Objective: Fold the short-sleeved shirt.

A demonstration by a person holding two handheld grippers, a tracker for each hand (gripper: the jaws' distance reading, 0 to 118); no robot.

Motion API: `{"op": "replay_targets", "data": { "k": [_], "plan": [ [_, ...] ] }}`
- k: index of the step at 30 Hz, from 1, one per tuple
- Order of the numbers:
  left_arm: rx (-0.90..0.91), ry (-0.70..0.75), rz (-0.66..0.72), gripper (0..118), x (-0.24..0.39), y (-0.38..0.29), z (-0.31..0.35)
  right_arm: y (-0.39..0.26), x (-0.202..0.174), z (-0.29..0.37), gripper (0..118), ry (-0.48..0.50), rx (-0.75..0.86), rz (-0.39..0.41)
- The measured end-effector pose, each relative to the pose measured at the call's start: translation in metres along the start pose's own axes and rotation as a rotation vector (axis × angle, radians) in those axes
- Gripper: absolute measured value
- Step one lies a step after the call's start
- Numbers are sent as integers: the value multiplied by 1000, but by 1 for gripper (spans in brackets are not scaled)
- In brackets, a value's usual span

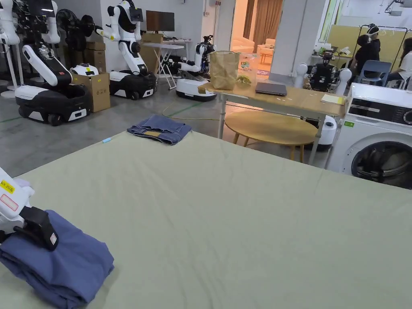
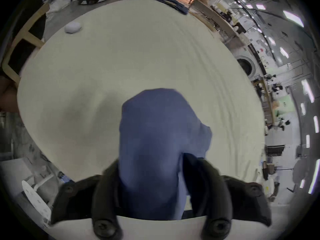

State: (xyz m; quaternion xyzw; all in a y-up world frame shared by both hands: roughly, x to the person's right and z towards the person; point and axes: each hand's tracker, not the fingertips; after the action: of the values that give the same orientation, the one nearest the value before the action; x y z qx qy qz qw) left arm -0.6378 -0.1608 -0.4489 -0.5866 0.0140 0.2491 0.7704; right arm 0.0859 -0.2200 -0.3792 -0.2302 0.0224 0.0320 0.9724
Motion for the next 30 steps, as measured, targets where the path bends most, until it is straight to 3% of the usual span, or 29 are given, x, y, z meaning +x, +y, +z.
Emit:
{"op": "replay_targets", "data": {
  "k": [4, 9, 13, 18, 22, 27, 30],
  "plan": [
    [29, 204, -47, 60, 4, -1, 9, 1, 0, 0, 0, 4, -13, 13],
    [95, 275, -70, 60, 11, -4, 27, -3, 2, -3, 0, 11, -32, 10],
    [202, 459, -205, 60, 36, -12, 36, -6, 2, -4, 0, 21, -42, 3],
    [242, 299, -255, 60, 75, -40, 17, -11, 5, -7, 0, 32, -46, -24],
    [366, 278, -366, 60, 127, -74, -12, -11, 8, -7, 0, 31, -45, -32],
    [550, 111, -511, 60, 209, -126, -41, -2, 17, -1, 0, 21, -14, -45],
    [644, 87, -638, 60, 261, -155, -59, 5, 25, 1, 0, 13, 10, -58]
  ]
}}
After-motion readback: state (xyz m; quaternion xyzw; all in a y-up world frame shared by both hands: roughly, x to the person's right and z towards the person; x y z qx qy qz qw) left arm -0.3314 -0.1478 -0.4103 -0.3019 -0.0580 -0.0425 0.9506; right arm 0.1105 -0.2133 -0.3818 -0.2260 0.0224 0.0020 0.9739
